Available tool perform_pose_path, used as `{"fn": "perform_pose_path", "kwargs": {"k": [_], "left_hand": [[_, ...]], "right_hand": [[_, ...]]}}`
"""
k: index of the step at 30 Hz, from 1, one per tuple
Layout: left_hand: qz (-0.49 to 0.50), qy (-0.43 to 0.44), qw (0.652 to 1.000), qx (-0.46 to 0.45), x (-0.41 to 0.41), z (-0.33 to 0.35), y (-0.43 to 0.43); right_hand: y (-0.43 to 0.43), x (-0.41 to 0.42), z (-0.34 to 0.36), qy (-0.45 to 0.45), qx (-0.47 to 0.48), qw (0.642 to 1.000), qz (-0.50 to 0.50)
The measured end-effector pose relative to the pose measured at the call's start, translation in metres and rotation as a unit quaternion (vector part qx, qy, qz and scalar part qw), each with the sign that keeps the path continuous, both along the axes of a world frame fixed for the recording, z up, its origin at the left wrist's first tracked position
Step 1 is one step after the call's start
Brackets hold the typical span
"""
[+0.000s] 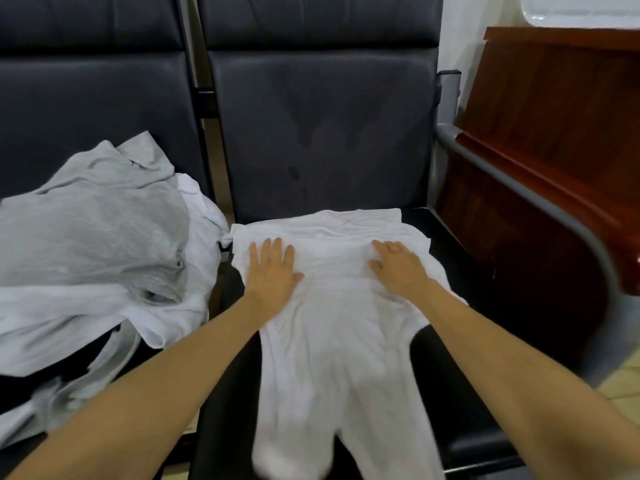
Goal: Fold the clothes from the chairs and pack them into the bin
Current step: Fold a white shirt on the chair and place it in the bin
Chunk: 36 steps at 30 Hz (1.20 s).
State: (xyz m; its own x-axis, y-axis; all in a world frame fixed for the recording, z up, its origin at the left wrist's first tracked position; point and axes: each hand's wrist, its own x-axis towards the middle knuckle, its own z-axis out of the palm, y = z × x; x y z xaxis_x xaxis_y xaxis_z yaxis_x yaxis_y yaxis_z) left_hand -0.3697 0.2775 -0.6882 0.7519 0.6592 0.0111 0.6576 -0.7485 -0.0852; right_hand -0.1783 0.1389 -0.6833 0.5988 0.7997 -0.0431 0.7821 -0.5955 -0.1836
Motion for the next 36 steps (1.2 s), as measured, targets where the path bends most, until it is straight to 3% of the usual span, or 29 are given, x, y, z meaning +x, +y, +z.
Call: {"fn": "perform_pose_path", "kwargs": {"k": [3, 5, 8, 12, 15, 17, 19, 23, 29, 32, 36], "left_hand": [[-0.136, -0.192, 0.968, 0.081, -0.008, 0.009, -0.020], [-0.218, -0.263, 0.939, 0.044, -0.035, 0.005, -0.044], [-0.222, -0.188, 0.951, -0.102, -0.081, 0.000, -0.069], [-0.225, -0.125, 0.957, -0.132, -0.105, -0.011, -0.055], [-0.119, -0.178, 0.953, -0.213, -0.109, 0.005, -0.061], [-0.054, -0.224, 0.936, -0.265, -0.116, 0.013, -0.073], [-0.024, -0.191, 0.929, -0.317, -0.128, 0.018, -0.085], [-0.014, -0.148, 0.924, -0.353, -0.147, 0.016, -0.096], [0.031, -0.161, 0.917, -0.364, -0.162, 0.019, -0.107], [0.039, -0.202, 0.913, -0.353, -0.169, 0.020, -0.114], [0.044, -0.254, 0.899, -0.353, -0.176, 0.029, -0.122]], "right_hand": [[-0.013, -0.024, 0.007, -0.031, 0.111, 0.993, 0.033], [-0.037, -0.046, 0.007, -0.022, 0.140, 0.986, 0.090], [-0.077, -0.066, 0.003, 0.048, 0.075, 0.986, 0.143], [-0.089, -0.056, 0.004, 0.050, -0.060, 0.992, 0.102], [-0.088, -0.054, 0.008, 0.037, -0.008, 0.998, 0.055], [-0.098, -0.069, 0.014, 0.061, 0.084, 0.990, 0.095], [-0.119, -0.093, 0.019, 0.092, 0.126, 0.974, 0.165], [-0.165, -0.122, 0.015, 0.075, 0.047, 0.953, 0.289], [-0.202, -0.132, 0.006, 0.073, 0.027, 0.945, 0.317], [-0.204, -0.141, 0.008, 0.005, -0.035, 0.942, 0.335], [-0.200, -0.152, -0.001, -0.093, -0.004, 0.935, 0.343]]}}
